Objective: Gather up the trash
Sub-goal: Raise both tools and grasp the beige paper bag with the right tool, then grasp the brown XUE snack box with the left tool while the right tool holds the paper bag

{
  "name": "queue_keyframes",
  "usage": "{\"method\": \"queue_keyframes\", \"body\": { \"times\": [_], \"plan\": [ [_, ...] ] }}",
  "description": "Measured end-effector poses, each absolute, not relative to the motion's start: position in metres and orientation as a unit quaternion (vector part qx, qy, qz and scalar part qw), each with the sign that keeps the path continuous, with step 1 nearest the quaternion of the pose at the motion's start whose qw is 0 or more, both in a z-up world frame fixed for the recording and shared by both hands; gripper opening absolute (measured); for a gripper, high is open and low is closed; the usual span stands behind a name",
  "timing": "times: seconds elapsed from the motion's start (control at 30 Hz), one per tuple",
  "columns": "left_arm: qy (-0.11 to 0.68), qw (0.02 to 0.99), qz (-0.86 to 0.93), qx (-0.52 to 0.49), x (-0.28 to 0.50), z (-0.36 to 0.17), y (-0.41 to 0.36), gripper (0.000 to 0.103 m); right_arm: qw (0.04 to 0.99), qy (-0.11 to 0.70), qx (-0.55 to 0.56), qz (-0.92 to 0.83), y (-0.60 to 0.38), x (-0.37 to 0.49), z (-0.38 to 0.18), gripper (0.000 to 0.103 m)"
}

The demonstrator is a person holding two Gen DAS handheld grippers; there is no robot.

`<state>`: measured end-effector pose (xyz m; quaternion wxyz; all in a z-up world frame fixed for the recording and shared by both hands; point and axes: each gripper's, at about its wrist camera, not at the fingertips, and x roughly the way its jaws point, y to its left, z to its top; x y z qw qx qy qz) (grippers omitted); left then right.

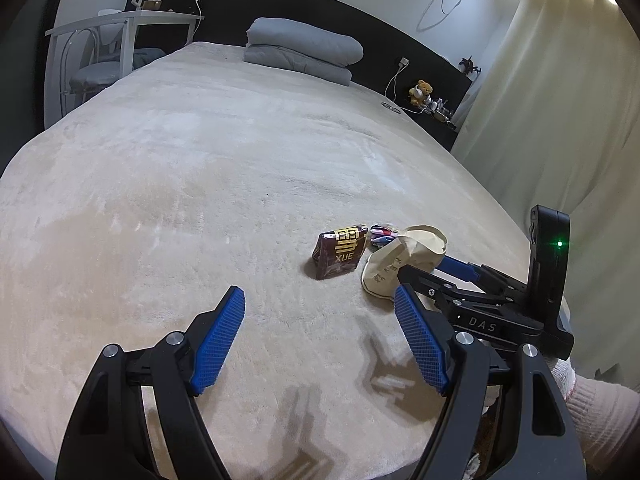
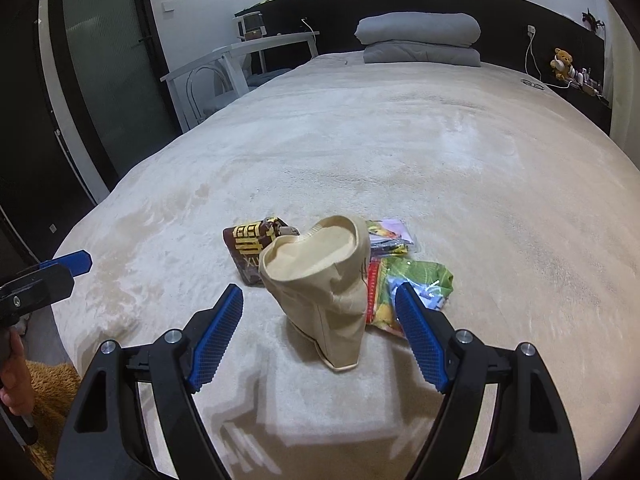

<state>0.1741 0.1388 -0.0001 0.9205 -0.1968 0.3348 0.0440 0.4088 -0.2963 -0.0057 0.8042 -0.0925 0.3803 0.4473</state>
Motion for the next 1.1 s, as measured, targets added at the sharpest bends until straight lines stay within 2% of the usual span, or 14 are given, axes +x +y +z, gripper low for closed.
{"method": "queue_keyframes", "body": {
  "times": [0.47,0.53,0.57,0.87,0.93,1.0,1.03,1.07,1.1],
  "plan": [
    [0.356,0.915,0.050,-0.186,0.200,-0.006,0.148,0.076,0.805,0.373,-0.109,0.449,-0.281,0.413,-0.013,0.078],
    [0.360,0.913,0.051,-0.183,0.203,-0.007,0.147,0.076,0.804,0.372,-0.107,0.452,-0.281,0.414,-0.014,0.096],
    [0.360,0.913,0.051,-0.183,0.204,-0.007,0.147,0.076,0.800,0.370,-0.101,0.460,-0.282,0.415,-0.014,0.098],
    [0.369,0.910,0.058,-0.181,0.218,-0.013,0.149,0.076,0.807,0.370,-0.109,0.447,-0.282,0.418,-0.014,0.098],
    [0.373,0.908,0.061,-0.180,0.221,-0.015,0.149,0.076,0.809,0.366,-0.112,0.446,-0.282,0.417,-0.015,0.092],
    [0.377,0.907,0.063,-0.179,0.225,-0.017,0.150,0.076,0.810,0.364,-0.119,0.443,-0.282,0.417,-0.014,0.067],
    [0.377,0.907,0.064,-0.177,0.226,-0.018,0.149,0.076,0.810,0.364,-0.122,0.443,-0.282,0.417,-0.014,0.060],
    [0.378,0.906,0.065,-0.176,0.228,-0.018,0.150,0.076,0.808,0.366,-0.122,0.444,-0.282,0.418,-0.014,0.055],
    [0.380,0.906,0.066,-0.177,0.230,-0.020,0.150,0.076,0.806,0.369,-0.120,0.447,-0.283,0.418,-0.014,0.055]
  ]
}}
